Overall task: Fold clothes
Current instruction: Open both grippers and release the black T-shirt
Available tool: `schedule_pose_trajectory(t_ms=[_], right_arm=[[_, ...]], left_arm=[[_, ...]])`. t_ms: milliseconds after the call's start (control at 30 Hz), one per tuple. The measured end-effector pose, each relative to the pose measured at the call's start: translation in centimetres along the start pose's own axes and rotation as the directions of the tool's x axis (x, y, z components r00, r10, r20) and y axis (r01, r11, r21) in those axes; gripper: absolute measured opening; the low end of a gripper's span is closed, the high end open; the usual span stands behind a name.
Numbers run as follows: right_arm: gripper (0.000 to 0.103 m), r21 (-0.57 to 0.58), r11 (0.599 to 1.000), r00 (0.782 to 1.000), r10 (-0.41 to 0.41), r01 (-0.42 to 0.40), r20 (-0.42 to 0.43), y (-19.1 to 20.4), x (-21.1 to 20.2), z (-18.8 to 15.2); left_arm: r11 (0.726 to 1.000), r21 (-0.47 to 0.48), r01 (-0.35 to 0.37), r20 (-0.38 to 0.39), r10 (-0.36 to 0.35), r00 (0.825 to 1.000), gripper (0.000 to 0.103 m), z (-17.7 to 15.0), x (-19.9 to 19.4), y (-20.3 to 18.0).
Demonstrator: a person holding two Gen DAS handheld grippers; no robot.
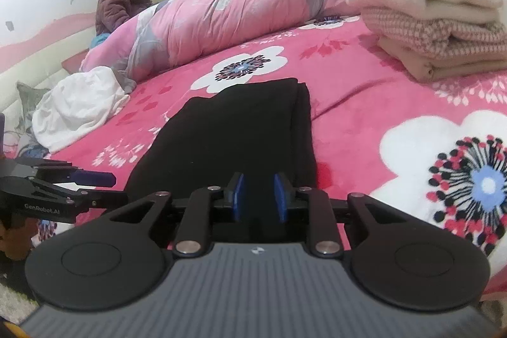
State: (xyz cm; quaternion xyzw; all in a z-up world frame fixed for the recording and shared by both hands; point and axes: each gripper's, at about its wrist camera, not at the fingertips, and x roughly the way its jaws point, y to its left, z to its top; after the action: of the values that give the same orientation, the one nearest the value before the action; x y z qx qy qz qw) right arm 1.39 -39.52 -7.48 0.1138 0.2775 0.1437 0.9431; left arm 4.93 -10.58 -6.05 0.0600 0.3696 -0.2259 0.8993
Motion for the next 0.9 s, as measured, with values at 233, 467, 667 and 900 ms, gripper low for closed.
schedule_pose_trajectory(t_ms=[233, 467, 667, 900], right_arm=[[0.026, 0.067, 0.997, 0.999, 0.040, -0.041, 0.013, 0.0, 0.6, 0.1], [0.027, 0.024, 0.996, 0.997, 0.080, -0.080, 0.013, 1.6, 2.0, 0.5], [0.027, -0.017, 0.999, 0.999, 0.046, -0.046, -0.020, 1.4, 3.2, 0.2], [0.027, 0.052, 0.999, 1.000, 0.005, -0.004, -0.017, -1.1, 2.7, -0.4]], left_arm=[[0.997, -0.026, -0.072, -0.039, 0.071, 0.997, 0.071, 0.6, 0.6, 0.0], [0.988, -0.019, -0.156, -0.094, 0.154, 0.984, 0.079, 1.3, 2.1, -0.8], [0.981, 0.001, -0.192, -0.125, 0.190, 0.974, 0.082, 1.4, 3.1, -1.5], [0.976, 0.008, -0.219, -0.139, 0.218, 0.966, 0.084, 1.6, 3.5, -1.8]])
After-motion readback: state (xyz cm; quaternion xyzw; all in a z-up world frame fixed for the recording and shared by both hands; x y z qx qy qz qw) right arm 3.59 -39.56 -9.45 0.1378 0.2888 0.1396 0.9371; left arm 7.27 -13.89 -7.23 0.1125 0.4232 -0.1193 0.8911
